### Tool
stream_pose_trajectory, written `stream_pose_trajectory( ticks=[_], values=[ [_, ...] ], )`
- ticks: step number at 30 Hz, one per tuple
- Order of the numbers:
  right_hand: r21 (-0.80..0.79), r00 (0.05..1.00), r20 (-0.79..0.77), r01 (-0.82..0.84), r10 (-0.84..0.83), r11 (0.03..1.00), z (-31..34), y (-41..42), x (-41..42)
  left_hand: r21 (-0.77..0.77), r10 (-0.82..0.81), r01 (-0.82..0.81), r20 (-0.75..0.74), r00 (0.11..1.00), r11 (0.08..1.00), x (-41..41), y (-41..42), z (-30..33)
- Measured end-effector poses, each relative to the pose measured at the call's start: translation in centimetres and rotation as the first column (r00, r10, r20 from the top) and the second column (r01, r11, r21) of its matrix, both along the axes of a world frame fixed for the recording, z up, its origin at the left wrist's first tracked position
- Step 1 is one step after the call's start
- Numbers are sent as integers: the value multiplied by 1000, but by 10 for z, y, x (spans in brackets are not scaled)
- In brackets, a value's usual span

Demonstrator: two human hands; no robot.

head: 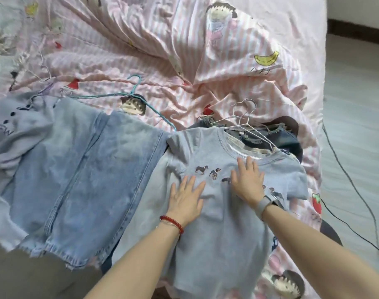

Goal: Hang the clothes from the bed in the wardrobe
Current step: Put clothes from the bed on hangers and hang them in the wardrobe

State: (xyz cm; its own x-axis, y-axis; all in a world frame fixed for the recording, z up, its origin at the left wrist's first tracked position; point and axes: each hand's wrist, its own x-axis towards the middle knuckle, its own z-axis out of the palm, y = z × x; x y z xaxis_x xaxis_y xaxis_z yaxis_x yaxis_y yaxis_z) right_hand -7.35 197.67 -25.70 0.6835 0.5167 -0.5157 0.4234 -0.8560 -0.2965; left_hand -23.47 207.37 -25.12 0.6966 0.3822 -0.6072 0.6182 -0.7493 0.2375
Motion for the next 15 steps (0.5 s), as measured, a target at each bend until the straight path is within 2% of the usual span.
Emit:
stream_pose_trajectory(
  ticks=[1, 4, 7, 11, 15],
  values=[
    [60, 1000, 14, -15, 15, 998, 6, 8, -10, 43, 27, -28, 26, 999, 999, -9, 2, 3],
    [157, 973, 106, -222, 207, 963, 25, 26, -54, 113, 181, -187, 60, 982, 976, -52, 11, 18],
    [189, 928, 104, -370, 357, 909, 45, 42, -110, 166, 403, -413, 95, 910, 895, -116, 19, 40],
    [239, 789, 117, -612, 603, 754, 77, 60, -203, 276, 618, -636, 160, 770, 721, -229, 9, 77],
    [252, 556, 154, -821, 816, 512, 111, 61, -308, 351, 789, -813, 253, 560, 465, -347, -34, 113]
  ],
)
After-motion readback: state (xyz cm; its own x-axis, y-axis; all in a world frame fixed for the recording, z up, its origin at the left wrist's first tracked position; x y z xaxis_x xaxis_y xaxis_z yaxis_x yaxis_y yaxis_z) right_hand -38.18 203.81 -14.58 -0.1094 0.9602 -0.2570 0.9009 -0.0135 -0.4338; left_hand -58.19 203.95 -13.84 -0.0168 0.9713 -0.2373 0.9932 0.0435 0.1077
